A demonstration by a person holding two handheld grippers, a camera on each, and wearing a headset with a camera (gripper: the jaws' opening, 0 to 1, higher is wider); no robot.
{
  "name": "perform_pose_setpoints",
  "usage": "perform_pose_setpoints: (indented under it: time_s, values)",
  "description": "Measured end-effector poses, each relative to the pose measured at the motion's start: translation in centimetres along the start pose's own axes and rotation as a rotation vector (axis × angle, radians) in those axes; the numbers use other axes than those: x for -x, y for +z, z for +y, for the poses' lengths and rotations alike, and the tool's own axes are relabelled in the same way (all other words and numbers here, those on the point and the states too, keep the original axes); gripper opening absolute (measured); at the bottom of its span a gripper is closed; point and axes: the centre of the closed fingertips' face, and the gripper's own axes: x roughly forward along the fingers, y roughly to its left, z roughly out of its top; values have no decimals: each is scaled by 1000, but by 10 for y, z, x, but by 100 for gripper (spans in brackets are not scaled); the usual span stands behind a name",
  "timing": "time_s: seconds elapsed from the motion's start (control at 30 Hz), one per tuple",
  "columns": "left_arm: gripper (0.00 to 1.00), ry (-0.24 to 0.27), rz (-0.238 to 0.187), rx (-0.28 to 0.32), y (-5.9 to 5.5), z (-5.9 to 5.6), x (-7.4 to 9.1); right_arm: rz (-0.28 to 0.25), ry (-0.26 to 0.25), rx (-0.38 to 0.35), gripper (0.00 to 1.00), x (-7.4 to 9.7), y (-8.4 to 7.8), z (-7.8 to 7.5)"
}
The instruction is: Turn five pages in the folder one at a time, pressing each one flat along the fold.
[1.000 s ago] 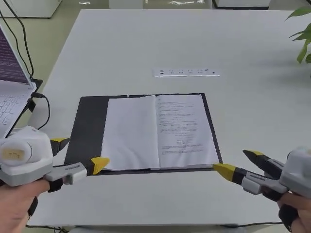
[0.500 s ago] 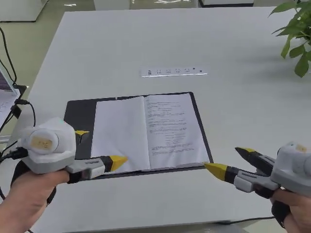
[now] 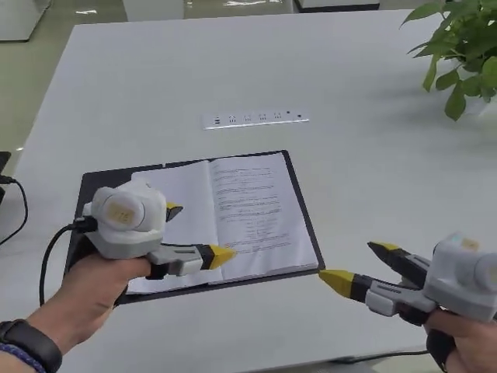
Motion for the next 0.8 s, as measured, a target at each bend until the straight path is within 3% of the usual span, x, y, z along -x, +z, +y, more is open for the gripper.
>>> perform_pose_setpoints:
  time_s: [0.3, 0.57, 0.8]
  values:
    - [74, -56, 24, -56, 8, -17, -50, 7, -1, 1, 81, -1, 1, -3]
    - [74, -88, 59, -99, 7, -29, -95, 26, 1, 15, 81, -2, -2, -5]
    - [73, -111, 89, -128, 1, -46, -130, 51, 8, 28, 81, -6, -7, -5]
